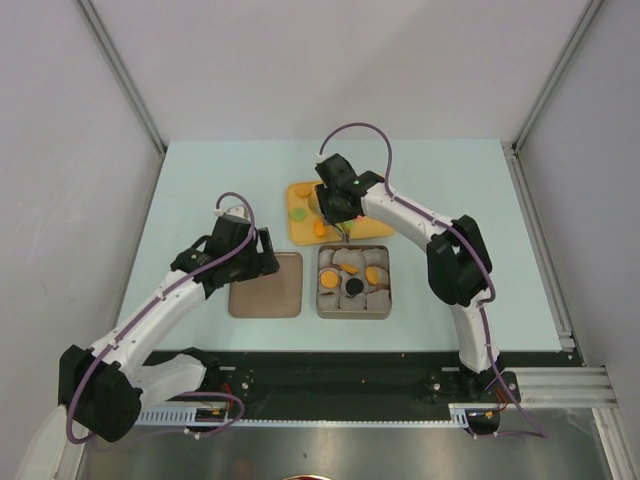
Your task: Pack the cookies
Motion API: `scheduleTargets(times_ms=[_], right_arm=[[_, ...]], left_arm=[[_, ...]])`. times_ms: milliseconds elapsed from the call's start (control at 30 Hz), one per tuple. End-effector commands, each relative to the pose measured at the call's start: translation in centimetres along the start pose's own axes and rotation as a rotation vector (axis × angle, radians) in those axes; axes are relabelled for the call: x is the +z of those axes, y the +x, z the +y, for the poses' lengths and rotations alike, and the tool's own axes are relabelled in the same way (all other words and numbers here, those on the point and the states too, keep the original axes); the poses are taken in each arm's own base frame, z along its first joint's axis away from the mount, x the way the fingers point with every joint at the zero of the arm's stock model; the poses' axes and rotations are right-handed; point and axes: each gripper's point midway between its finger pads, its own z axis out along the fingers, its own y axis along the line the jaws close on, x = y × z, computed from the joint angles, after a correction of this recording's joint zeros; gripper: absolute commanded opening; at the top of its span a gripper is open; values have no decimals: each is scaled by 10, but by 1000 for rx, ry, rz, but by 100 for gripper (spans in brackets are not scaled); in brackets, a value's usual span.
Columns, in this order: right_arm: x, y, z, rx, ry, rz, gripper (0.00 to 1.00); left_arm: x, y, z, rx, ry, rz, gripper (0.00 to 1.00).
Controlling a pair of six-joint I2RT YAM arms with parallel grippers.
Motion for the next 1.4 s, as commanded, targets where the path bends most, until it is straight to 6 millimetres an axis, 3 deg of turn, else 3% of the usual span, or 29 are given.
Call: scheduleTargets(times_ms=[0, 133, 167, 200, 233, 400, 500, 633, 800, 1067, 1367], right_arm=[[-65, -39, -11, 16, 9, -142, 31], [-104, -36, -21, 39, 18, -187, 31], [-108, -28, -25, 40, 22, -178, 31], [-129, -30, -25, 44, 11, -211, 31], [-137, -28, -30, 48, 21, -221, 31], [-184, 10, -50, 69, 48, -222, 31], [-204, 41, -55, 62, 71, -197, 31], [-223, 61, -58, 86, 77, -197, 31], [-235, 86, -60, 88, 89, -175, 31], [-232, 127, -56, 100, 85, -122, 31], [-223, 149, -59, 129, 96, -99, 31]], left_arm=[[-1, -5, -2, -2, 19, -23, 88], [-1, -6, -3, -4, 23, -26, 88], [-1, -6, -4, -4, 27, -24, 88], [0, -6, -5, -4, 27, -22, 88], [-1, -7, -6, -2, 31, -21, 88], [1, -6, -7, -4, 37, -19, 88], [2, -6, -7, -7, 37, -17, 88], [3, -5, -8, -11, 41, -14, 88], [3, -5, -9, -13, 44, -12, 88], [5, -1, -8, -14, 43, -3, 88], [8, -1, -10, -8, 50, 8, 88]])
